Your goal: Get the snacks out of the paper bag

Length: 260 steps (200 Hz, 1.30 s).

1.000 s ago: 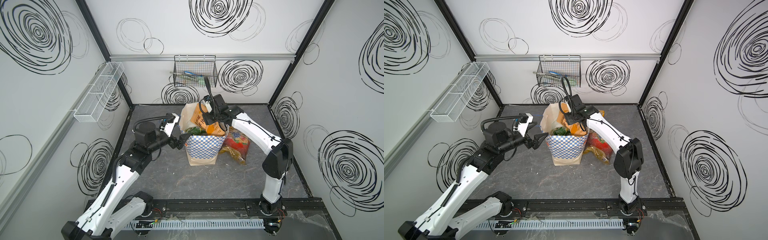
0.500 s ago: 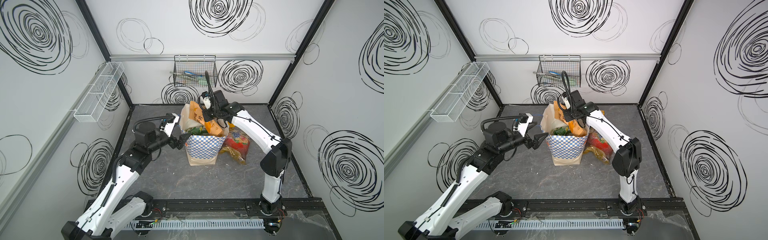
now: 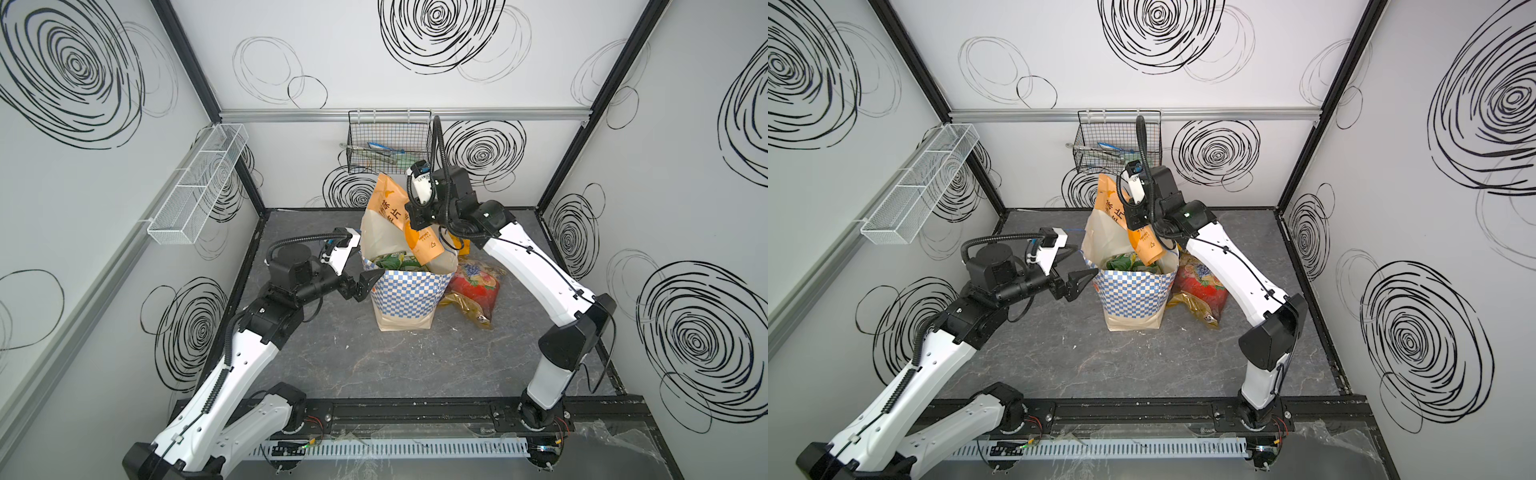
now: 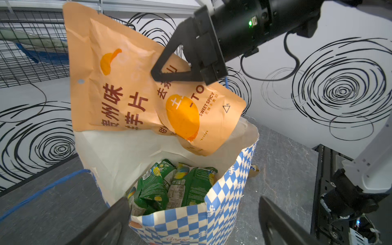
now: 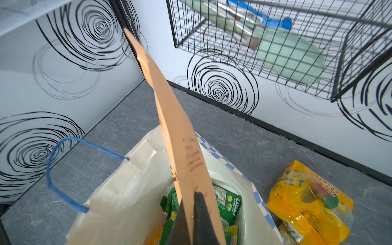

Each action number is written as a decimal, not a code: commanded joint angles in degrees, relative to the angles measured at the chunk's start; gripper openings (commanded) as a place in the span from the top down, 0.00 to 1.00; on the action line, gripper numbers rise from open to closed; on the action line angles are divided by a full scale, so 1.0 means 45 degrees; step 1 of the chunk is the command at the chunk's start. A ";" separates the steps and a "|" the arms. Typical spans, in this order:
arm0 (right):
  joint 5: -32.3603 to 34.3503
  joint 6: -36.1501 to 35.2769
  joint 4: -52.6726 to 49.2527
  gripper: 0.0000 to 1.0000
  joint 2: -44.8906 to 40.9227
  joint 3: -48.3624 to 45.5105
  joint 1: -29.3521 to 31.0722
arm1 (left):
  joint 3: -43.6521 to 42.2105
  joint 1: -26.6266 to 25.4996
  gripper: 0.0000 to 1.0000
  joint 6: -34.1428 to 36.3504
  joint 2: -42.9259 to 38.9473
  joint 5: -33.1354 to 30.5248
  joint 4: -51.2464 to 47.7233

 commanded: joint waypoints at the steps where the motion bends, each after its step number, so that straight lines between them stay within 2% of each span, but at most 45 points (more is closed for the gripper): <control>1: -0.0331 0.0451 0.1071 1.00 -0.0864 0.0465 0.0100 | 0.0023 0.0068 0.04 -0.0057 -0.0326 0.1120 0.1090; 62: -0.0261 0.0968 0.2015 1.00 -0.2111 0.0415 0.0091 | -0.0216 -0.0085 0.04 -0.0137 -0.0705 0.2185 0.1661; 88: 0.0061 0.1073 0.2190 1.00 -0.2696 0.0295 0.0099 | -0.0330 -0.0227 0.04 -0.0030 -0.0843 0.3112 0.1945; 104: 0.0219 0.1104 0.2402 1.00 -0.3237 -0.0076 0.0084 | -0.0501 -0.0279 0.04 -0.0081 -0.1026 0.3781 0.2349; 128: 0.0585 0.1192 0.2836 1.00 -0.4354 -0.1036 0.0065 | -0.0622 -0.0366 0.04 -0.0103 -0.1167 0.4046 0.2561; 154: 0.1167 0.1239 0.3287 1.00 -0.5707 -0.2165 -0.0057 | -0.0608 -0.0419 0.04 -0.0111 -0.1111 0.3751 0.2490; 184: 0.2027 0.1395 0.3952 1.00 -0.7426 -0.3618 -0.0245 | -0.0493 -0.0525 0.04 -0.0044 -0.0978 0.2604 0.2086; 260: 0.5064 0.1994 0.3857 1.00 -1.1179 -0.7176 -0.0448 | -0.0414 -0.0871 0.04 0.0232 -0.0771 0.2242 0.1757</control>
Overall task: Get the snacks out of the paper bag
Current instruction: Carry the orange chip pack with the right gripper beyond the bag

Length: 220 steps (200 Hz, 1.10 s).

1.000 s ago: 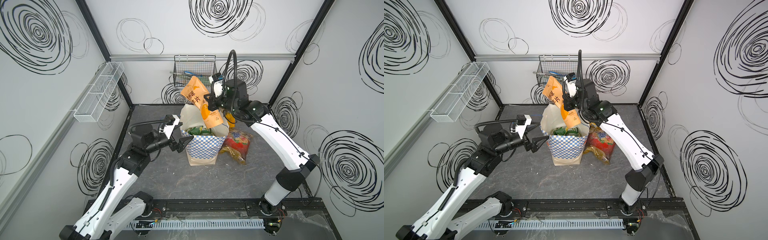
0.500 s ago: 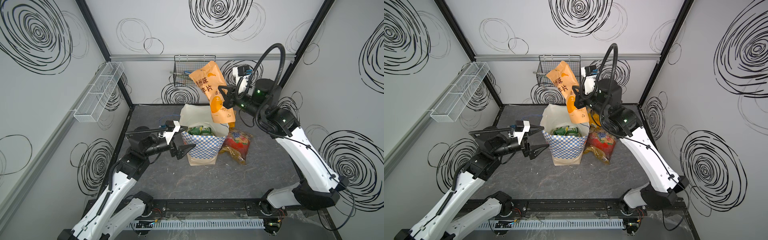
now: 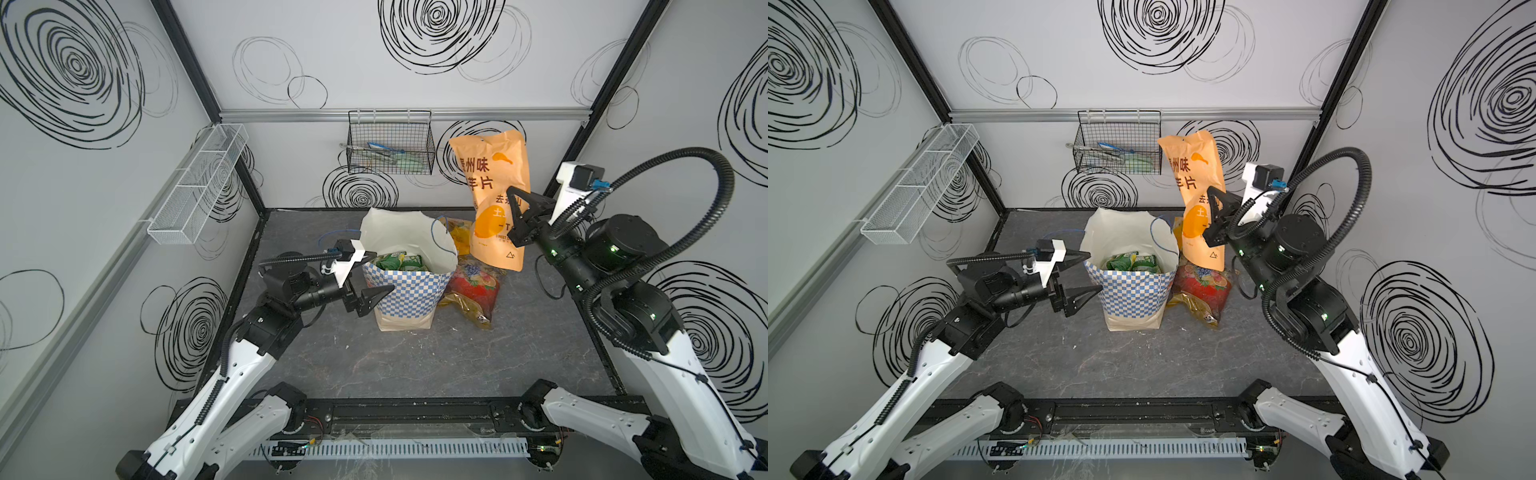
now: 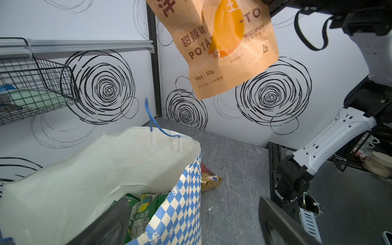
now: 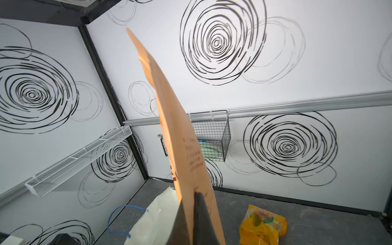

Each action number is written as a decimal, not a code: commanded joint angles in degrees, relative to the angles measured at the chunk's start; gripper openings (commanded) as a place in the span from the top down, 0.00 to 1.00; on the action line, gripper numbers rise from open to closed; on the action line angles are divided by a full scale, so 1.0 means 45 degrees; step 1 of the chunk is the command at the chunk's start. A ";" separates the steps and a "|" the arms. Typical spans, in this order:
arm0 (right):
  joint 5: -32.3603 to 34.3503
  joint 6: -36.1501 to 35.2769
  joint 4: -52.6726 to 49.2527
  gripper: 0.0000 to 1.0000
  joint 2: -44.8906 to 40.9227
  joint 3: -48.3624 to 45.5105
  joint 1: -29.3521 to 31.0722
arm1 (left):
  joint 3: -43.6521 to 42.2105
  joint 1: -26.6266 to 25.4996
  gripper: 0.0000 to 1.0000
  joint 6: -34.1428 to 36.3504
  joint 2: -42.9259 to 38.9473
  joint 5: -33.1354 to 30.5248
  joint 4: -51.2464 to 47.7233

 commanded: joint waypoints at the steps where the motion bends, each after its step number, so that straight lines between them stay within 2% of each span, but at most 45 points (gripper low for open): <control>1: 0.1483 0.0480 0.0436 1.00 -0.0869 -0.0997 -0.0084 | 0.0160 -0.0111 0.04 0.0335 -0.0025 -0.0176 0.0174; 31: 0.2360 0.1030 0.0280 1.00 -0.1831 -0.2652 -0.0142 | 0.0203 -0.0502 0.04 0.0704 0.0069 0.0445 0.0027; 59: 0.2114 0.1687 0.0810 1.00 -0.2126 -0.4291 -0.0816 | 0.0248 -0.1401 0.04 0.1058 0.0075 -0.0175 -0.0361; 71: 0.1121 0.2070 0.1112 1.00 -0.1990 -0.4862 -0.1763 | 0.0316 -0.1725 0.04 0.1116 0.0148 -0.0438 -0.0513; 93: -0.1914 0.2970 0.2120 1.00 -0.1636 -0.6044 -0.4435 | 0.0411 -0.2235 0.04 0.1147 0.0249 -0.0719 -0.0684; 123: -0.5212 0.4826 0.4648 1.00 -0.0776 -0.7831 -0.7659 | 0.0455 -0.2805 0.04 0.1211 0.0247 -0.1108 -0.0883; 148: -0.5725 0.5825 0.6933 1.00 0.0353 -0.9083 -0.8898 | 0.0507 -0.3038 0.04 0.1255 0.0317 -0.1415 -0.1013; 181: -0.6433 0.6598 0.9665 1.00 0.2939 -0.9220 -1.0038 | 0.0620 -0.3181 0.04 0.1319 0.0518 -0.1471 -0.1206; 220: -0.8558 0.7565 1.0467 1.00 0.6753 -0.6989 -1.0605 | 0.0669 -0.3259 0.04 0.1448 0.0478 -0.1681 -0.1384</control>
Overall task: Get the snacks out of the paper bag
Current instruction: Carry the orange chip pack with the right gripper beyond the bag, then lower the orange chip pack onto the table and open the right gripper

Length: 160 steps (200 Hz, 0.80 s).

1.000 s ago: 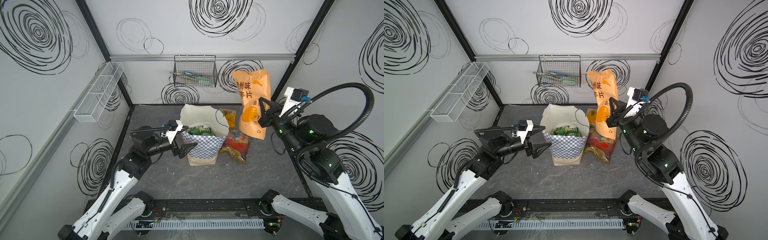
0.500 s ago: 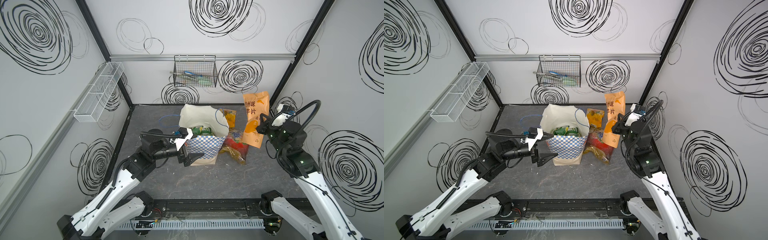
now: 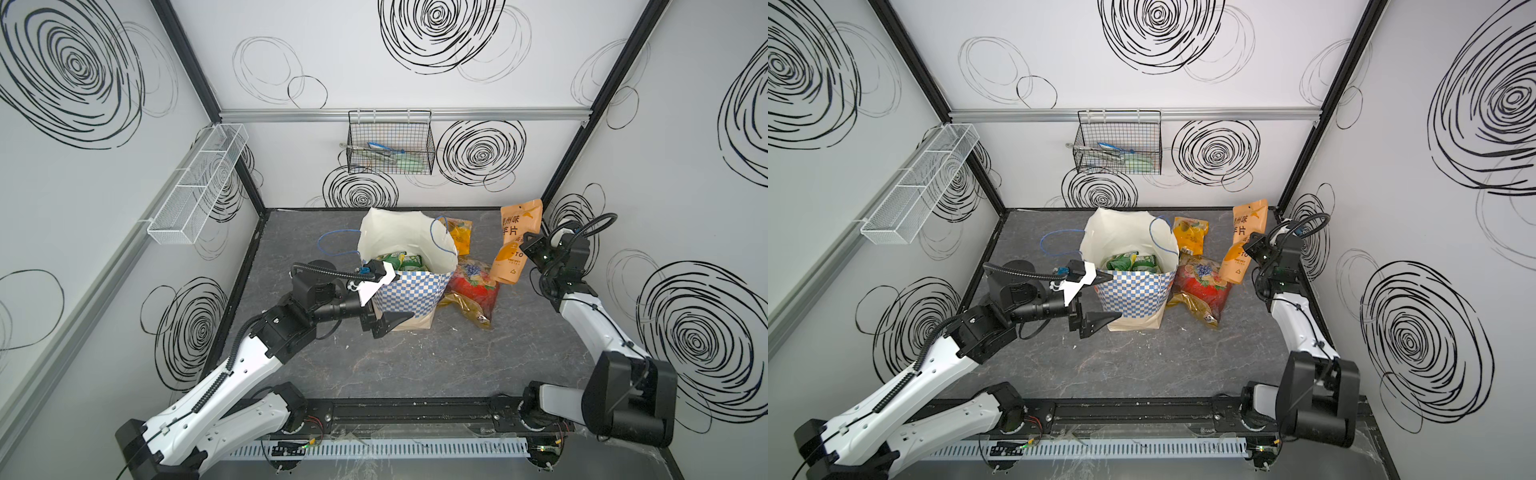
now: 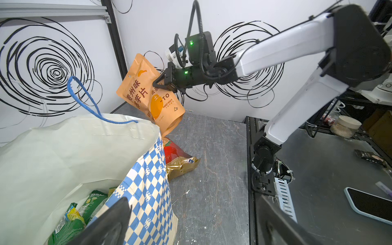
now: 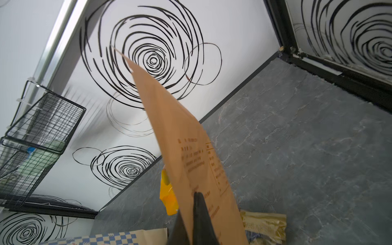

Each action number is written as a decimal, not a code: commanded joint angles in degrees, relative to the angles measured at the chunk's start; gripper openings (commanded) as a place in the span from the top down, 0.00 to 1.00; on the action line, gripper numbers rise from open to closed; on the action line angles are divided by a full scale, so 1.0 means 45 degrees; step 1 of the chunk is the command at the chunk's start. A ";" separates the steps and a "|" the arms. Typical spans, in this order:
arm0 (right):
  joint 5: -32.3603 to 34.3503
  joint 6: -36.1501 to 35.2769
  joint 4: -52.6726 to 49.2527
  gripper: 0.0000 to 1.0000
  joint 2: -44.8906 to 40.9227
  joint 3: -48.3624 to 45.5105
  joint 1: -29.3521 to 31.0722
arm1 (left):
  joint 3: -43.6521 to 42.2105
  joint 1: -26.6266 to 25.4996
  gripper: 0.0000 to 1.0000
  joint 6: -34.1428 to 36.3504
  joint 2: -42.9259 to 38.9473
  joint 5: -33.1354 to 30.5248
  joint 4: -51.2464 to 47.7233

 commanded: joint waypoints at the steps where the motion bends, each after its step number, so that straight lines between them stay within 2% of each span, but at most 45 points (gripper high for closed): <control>1: -0.1807 0.1084 0.1982 1.00 0.1611 0.1598 -0.0211 | 0.0460 -0.0082 0.04 0.0370 -0.0065 -0.0191 0.0090; 26: -0.2214 0.1426 0.2124 1.00 0.3623 0.2794 -0.0295 | 0.0499 -0.0045 0.04 0.0429 -0.0086 -0.0329 0.0011; 50: -0.3901 0.2234 0.2469 1.00 0.5640 0.3778 -0.0377 | 0.0497 -0.0024 0.04 0.0468 -0.0063 -0.0411 -0.0023; 93: -0.4215 0.1994 0.1892 1.00 0.7948 0.4801 -0.0324 | 0.0520 -0.0004 0.04 0.0531 0.0022 -0.0542 -0.0100; 112: -0.4144 0.1615 0.1024 0.88 0.8619 0.5241 -0.0305 | 0.0514 0.0015 0.04 0.0562 0.0026 -0.0660 -0.0117; 129: -0.3964 0.1353 0.0761 0.72 0.8950 0.5249 -0.0302 | 0.0519 0.0017 0.04 0.0586 0.0032 -0.0775 -0.0166; 160: -0.3590 0.0485 -0.0289 0.58 0.9199 0.5387 -0.0319 | 0.0531 0.0033 0.04 0.0576 0.0031 -0.0901 -0.0176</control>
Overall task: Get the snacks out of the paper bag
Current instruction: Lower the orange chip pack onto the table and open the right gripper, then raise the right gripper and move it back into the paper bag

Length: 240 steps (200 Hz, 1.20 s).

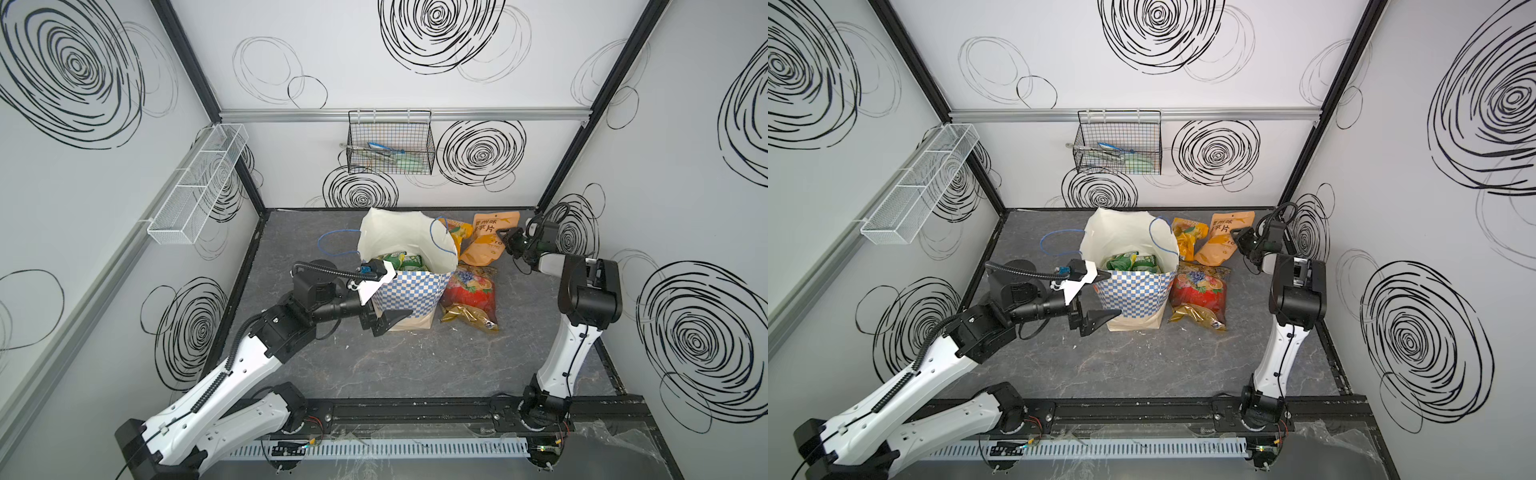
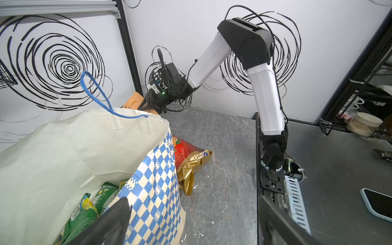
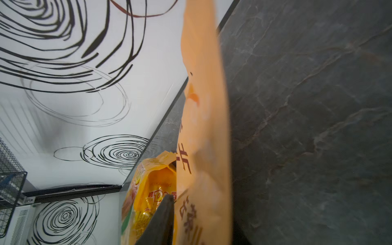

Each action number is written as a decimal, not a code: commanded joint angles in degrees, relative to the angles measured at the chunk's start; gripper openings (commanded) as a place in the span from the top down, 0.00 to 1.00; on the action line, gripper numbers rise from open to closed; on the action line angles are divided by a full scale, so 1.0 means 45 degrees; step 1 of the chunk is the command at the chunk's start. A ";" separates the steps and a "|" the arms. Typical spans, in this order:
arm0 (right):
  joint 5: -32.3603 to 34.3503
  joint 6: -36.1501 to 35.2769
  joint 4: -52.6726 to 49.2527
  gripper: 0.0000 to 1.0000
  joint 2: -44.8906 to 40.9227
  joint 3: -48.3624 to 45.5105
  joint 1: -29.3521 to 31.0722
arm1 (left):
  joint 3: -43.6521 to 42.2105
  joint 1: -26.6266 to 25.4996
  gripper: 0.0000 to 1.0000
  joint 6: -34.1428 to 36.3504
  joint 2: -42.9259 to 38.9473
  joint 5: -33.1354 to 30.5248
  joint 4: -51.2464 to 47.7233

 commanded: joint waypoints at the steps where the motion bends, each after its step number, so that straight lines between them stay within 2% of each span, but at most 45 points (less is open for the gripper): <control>1: 0.0145 -0.0765 -0.1075 0.58 0.0112 0.0422 0.0028 | 0.0394 0.0053 0.04 0.0314 0.0028 -0.0170 0.0222; 15: 0.0523 -0.1005 -0.1315 0.49 -0.0080 0.0253 0.0028 | 0.0398 0.0064 0.04 0.0300 0.0074 -0.0223 0.0169; 36: 0.1201 -0.1427 -0.1955 0.24 -0.0510 0.0070 0.0007 | 0.0447 0.0064 0.04 0.0299 0.0155 -0.0400 0.0077; 51: 0.1399 -0.1826 -0.2481 0.17 -0.0777 0.0030 -0.0030 | 0.0449 0.0074 0.04 0.0319 0.0170 -0.0482 0.0057; 85: 0.1957 -0.2756 -0.3361 0.12 -0.1641 -0.0175 -0.0100 | 0.0447 0.0074 0.04 0.0280 0.0211 -0.0447 0.0088; 115: 0.2777 -0.2626 -0.2915 0.08 -0.3258 -0.1240 -0.0208 | 0.0447 0.0073 0.04 0.0261 0.0235 -0.0657 0.0063; 155: 0.2147 -0.2252 -0.2645 0.05 -0.5447 -0.1629 -0.0080 | 0.0391 0.0159 0.04 0.0124 0.0171 -0.1258 0.0190; 200: 0.1439 -0.3027 -0.2828 0.05 -0.7173 -0.0544 0.1281 | 0.0009 0.1014 0.04 -0.1261 -0.0198 -0.2774 0.1144; 240: 0.0711 -0.4414 -0.3279 0.05 -0.7744 0.1147 0.3537 | -0.0177 0.2222 0.04 -0.1775 -0.0387 -0.2231 0.1642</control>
